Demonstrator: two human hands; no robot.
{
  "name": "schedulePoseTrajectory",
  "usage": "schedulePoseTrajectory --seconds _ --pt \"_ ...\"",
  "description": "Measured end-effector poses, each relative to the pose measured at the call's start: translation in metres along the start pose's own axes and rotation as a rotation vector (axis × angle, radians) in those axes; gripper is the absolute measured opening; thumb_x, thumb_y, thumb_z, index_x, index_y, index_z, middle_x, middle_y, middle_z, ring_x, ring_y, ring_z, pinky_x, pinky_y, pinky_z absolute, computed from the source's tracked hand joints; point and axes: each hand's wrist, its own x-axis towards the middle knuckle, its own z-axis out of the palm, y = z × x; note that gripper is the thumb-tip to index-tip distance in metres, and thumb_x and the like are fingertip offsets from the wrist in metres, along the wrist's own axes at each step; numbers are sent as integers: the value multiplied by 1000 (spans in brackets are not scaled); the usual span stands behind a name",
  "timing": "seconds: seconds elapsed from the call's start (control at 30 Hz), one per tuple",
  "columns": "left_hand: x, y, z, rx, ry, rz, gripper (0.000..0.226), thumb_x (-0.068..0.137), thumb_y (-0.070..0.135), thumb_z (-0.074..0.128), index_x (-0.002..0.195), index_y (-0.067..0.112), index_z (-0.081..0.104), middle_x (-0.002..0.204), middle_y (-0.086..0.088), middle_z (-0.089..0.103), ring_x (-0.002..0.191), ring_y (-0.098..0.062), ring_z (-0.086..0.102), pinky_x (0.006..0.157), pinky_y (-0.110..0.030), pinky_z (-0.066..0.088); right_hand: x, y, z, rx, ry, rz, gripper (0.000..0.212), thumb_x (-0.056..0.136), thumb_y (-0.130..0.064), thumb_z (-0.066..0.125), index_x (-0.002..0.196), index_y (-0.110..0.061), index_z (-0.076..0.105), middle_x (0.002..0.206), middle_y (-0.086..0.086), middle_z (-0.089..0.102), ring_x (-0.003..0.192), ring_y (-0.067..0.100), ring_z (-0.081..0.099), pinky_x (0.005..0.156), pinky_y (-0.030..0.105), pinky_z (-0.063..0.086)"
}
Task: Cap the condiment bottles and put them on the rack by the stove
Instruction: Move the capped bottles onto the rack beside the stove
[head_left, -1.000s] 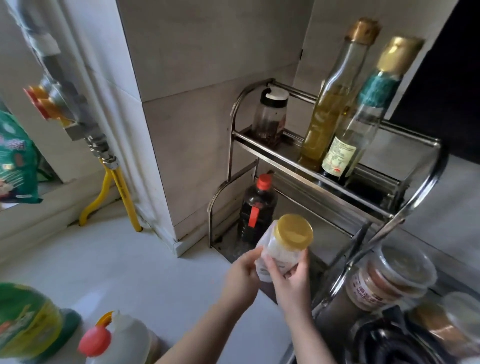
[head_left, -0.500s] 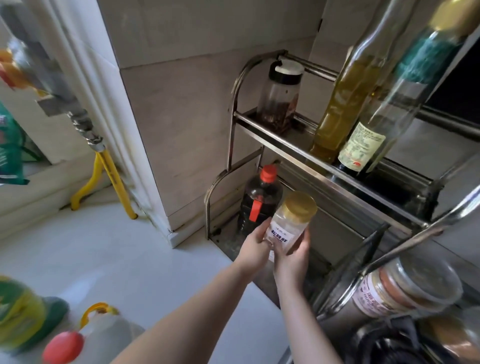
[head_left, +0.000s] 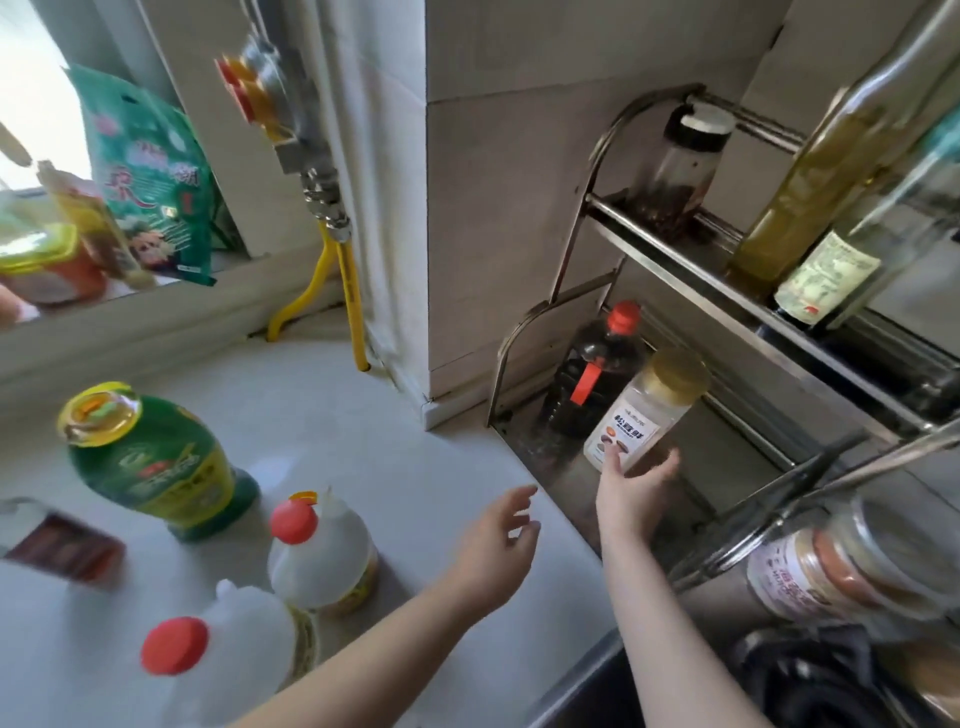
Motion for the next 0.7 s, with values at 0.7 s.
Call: schedulePoseTrajectory --seconds 0.7 --pt "-202 -141 -131 21 750 66 28 60 19 81 72 32 59 68 16 65 69 1 61 60 -21 52 -242 -30 39 -186 -977 -532 103 72 -36 78 147 -30 8 151 -12 17 140 3 15 111 18 15"
